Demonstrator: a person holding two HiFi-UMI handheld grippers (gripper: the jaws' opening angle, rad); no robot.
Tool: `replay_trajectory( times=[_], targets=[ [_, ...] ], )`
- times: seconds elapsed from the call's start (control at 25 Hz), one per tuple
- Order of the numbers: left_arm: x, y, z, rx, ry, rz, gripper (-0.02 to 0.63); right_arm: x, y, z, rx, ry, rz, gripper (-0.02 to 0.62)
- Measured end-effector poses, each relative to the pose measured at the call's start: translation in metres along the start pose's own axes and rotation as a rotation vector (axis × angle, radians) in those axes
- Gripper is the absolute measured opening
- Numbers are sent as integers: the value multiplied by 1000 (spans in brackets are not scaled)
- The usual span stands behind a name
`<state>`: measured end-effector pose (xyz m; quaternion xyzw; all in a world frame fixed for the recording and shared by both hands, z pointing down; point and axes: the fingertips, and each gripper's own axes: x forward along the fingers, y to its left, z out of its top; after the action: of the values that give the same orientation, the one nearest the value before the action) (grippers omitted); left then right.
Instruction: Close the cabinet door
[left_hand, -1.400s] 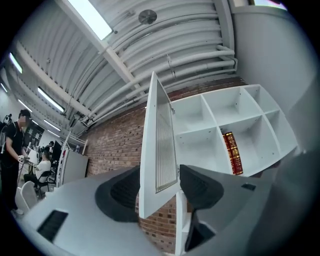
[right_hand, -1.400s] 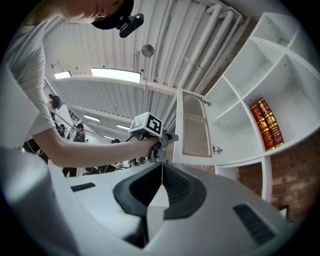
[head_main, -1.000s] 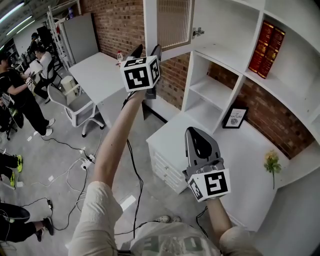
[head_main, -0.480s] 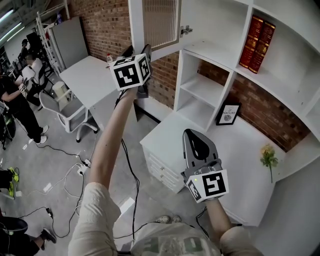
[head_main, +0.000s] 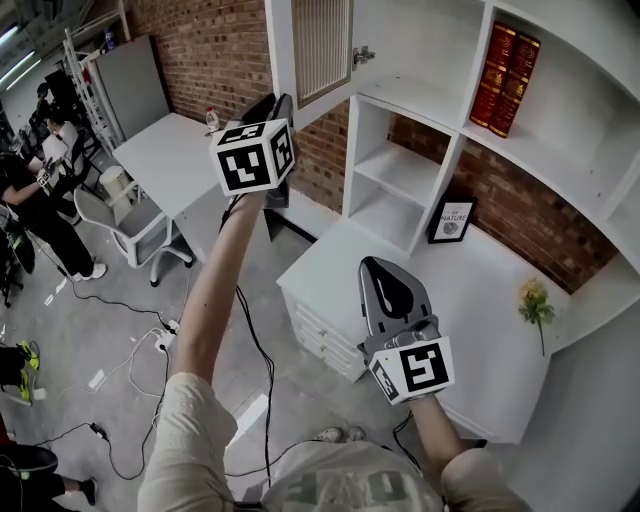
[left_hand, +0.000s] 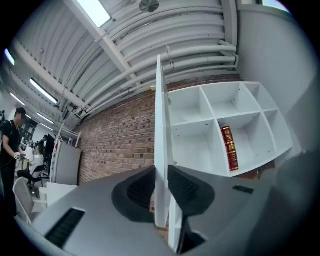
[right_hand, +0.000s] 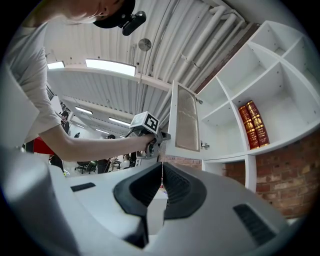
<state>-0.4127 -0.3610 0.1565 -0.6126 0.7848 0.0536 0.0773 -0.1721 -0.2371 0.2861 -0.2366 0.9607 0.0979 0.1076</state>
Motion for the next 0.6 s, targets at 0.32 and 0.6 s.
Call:
replay_trajectory(
  times=[0.32, 0.6],
  targets=[
    [-11, -43, 2, -65, 13, -116, 72, -15, -3, 7, -6, -10, -24, 17],
    [-14, -52, 0, -93, 10, -139, 67, -30, -13, 11, -10, -14, -57, 17]
  ],
)
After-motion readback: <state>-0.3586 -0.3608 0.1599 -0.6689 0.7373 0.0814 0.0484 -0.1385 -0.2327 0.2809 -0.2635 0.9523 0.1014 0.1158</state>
